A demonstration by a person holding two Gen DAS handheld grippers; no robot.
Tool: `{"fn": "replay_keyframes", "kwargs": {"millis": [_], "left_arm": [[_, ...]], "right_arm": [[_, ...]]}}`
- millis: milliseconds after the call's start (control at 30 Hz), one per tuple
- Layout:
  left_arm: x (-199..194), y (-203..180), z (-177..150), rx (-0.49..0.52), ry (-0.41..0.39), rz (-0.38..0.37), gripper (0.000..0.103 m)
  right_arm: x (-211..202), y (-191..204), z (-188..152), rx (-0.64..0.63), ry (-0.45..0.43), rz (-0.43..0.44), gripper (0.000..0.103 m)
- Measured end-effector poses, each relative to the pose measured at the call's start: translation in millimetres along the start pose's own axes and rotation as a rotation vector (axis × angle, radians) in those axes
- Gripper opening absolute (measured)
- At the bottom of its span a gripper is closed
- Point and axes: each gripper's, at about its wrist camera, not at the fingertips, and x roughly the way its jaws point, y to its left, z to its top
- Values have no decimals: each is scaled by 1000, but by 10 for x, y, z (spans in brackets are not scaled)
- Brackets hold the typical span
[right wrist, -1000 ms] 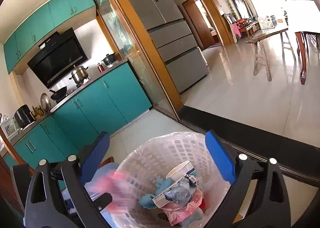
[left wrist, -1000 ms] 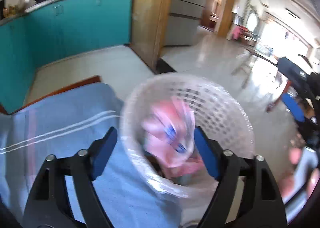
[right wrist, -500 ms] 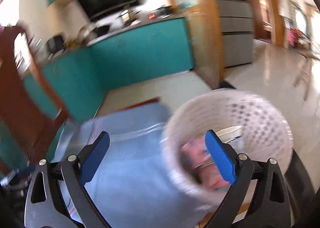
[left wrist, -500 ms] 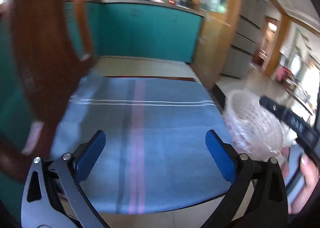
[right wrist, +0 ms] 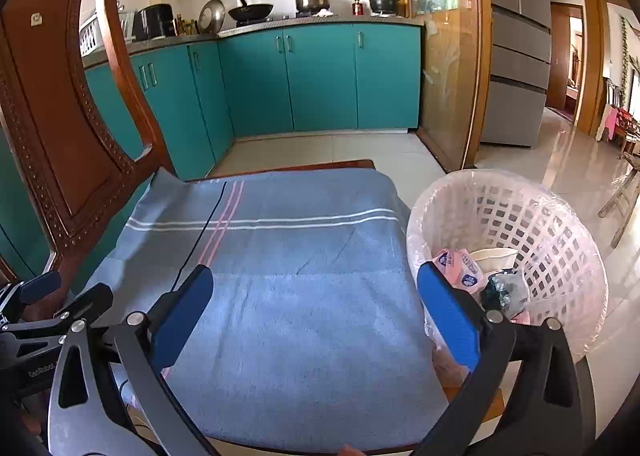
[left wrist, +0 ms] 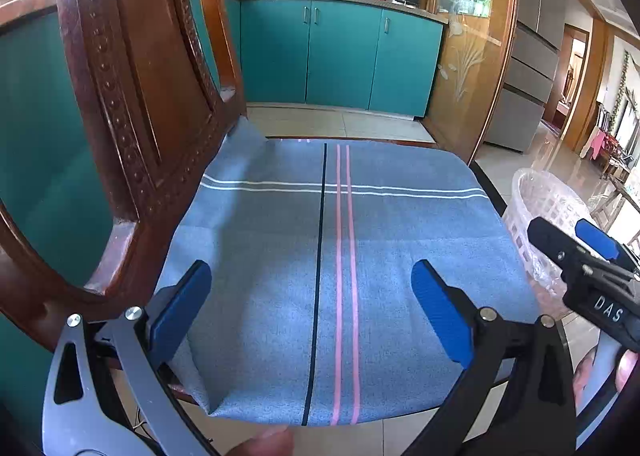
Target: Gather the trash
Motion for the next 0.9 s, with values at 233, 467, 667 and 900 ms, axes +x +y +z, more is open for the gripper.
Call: {"fn": "replay_keyframes", "kwargs": {"millis": [233, 467, 667, 900], "left_arm": [[-13, 31, 1, -20, -25, 19, 100], [3, -9, -13, -11, -20, 10, 100], [-7, -35, -15, -3, -22, -7, 100], [-9, -24, -9, -8, -21, -7, 100]], "right_arm": [[37, 27, -28, -22, 20, 8, 100], [34, 5, -38, -27, 18, 7, 100], [43, 10, -44, -31, 22, 7, 100], [49, 27, -49, -37, 23, 9, 100]]}}
